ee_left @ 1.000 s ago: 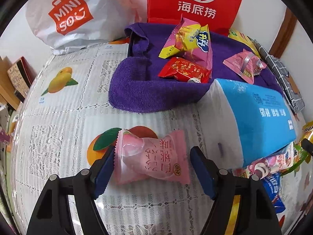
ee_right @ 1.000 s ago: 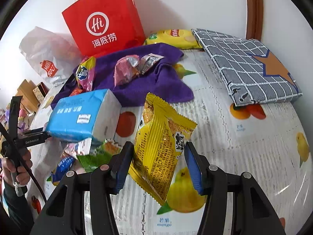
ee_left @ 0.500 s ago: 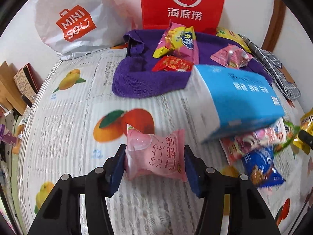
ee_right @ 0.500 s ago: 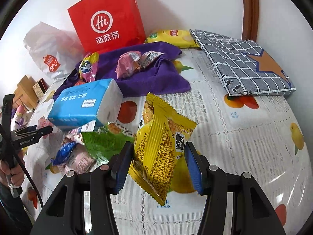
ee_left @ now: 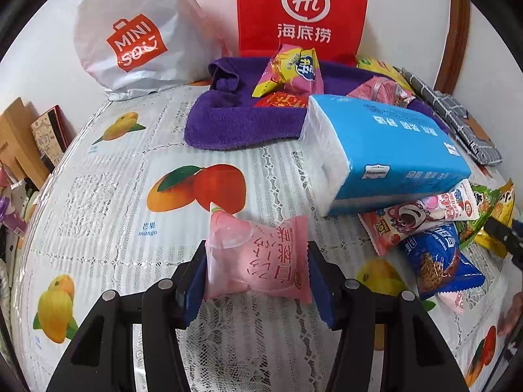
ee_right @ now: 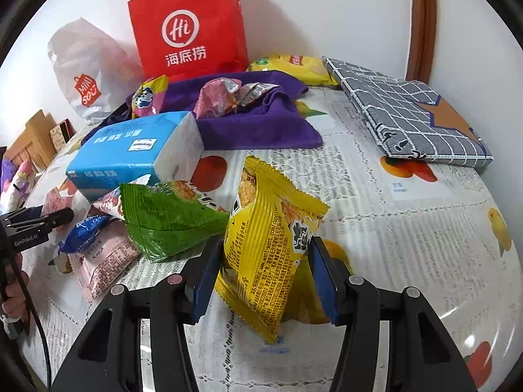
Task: Organize snacks
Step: 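Lift the pink candy with the left tool while the right lifts the yellow chip bag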
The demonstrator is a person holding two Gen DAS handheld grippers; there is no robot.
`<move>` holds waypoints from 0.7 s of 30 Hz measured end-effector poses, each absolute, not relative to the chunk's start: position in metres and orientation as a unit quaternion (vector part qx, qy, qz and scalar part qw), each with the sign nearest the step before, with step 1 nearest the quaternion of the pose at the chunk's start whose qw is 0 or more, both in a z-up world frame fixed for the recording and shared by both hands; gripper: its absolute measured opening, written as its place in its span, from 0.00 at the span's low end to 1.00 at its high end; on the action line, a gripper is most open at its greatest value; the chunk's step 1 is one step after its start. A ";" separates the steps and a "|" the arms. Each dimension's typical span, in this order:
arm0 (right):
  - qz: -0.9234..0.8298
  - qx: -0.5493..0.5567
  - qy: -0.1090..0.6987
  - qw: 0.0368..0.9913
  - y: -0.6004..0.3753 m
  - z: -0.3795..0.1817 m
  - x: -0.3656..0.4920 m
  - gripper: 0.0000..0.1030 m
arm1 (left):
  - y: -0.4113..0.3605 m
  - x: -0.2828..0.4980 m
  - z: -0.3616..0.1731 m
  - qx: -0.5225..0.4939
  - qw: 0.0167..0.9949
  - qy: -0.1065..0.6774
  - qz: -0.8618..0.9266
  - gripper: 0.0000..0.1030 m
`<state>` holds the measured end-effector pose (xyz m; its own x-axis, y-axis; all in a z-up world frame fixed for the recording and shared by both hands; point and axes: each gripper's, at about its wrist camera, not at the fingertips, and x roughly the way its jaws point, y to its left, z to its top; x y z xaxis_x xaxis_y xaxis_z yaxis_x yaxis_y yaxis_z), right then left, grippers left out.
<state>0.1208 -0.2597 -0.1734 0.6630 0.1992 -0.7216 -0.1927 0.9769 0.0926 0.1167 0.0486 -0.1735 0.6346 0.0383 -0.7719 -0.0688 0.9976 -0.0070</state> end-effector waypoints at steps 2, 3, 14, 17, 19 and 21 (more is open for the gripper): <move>0.111 0.000 0.393 0.913 -0.257 -0.174 0.120 0.52 | 0.049 0.116 -0.174 -0.018 0.905 0.424 0.030 0.54; 0.115 0.002 0.393 0.912 -0.258 -0.174 0.120 0.52 | 0.049 0.116 -0.174 -0.018 0.905 0.425 0.030 0.54; 0.119 0.023 0.407 0.906 -0.263 -0.179 0.126 0.52 | 0.045 0.118 -0.174 -0.015 0.904 0.426 0.028 0.55; 0.118 0.021 0.409 0.904 -0.262 -0.181 0.127 0.52 | 0.045 0.118 -0.175 -0.014 0.904 0.427 0.028 0.55; 0.119 0.025 0.411 0.903 -0.264 -0.181 0.128 0.52 | 0.045 0.117 -0.175 -0.014 0.904 0.427 0.028 0.55; 0.119 0.026 0.411 0.904 -0.264 -0.181 0.128 0.52 | 0.044 0.117 -0.175 -0.014 0.904 0.426 0.028 0.55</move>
